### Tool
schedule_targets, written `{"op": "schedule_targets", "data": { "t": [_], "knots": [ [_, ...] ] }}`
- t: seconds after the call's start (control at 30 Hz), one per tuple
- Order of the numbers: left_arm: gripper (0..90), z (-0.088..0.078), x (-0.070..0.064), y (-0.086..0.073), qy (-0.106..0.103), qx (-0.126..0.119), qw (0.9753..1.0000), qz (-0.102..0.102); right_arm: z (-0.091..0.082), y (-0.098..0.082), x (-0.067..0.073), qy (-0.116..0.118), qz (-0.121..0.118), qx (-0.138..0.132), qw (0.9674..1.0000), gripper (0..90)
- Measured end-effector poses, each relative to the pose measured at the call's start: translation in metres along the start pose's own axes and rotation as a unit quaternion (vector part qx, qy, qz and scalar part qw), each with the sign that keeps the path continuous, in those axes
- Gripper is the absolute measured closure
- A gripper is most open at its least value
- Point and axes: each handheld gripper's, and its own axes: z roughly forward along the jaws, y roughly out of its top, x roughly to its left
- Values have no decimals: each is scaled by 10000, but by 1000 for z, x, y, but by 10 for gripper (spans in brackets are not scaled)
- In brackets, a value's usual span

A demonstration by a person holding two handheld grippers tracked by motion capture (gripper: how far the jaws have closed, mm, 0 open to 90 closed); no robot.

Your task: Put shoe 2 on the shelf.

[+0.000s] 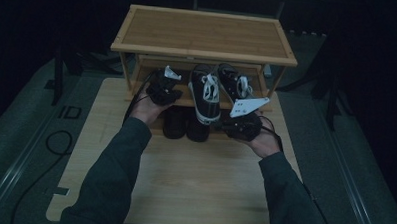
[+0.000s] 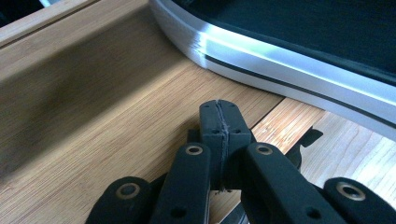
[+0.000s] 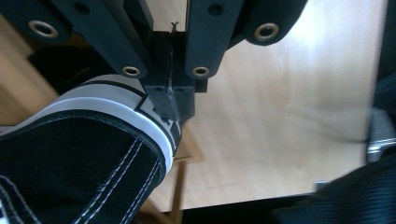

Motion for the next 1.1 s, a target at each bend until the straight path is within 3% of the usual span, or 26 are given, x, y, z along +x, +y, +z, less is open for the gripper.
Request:
{"op": "schedule_targets", "data": {
  "t": [0.1, 0.27, 0.43, 0.67, 1.1],
  "knots": [
    [900, 0, 1, 0, -18, -2, 10000, -11, 5, 3, -3, 151, 31, -51, 9999, 900],
    [900, 0, 0, 0, 13, 1, 10000, 3, 8, 8, -3, 159, -15, -87, 9998, 900],
    [900, 0, 0, 0, 16, 4, 10000, -14, 12, 12, 1, 9, -217, 42, 9998, 900],
    [900, 0, -1, 0, 30, -15, 10000, 1, 16, 18, 1, 2, -343, 115, 9993, 900],
    [900, 0, -1, -1, 43, -37, 10000, -55, 17, 21, -2, -11, -372, 43, 9993, 900]
  ]
}}
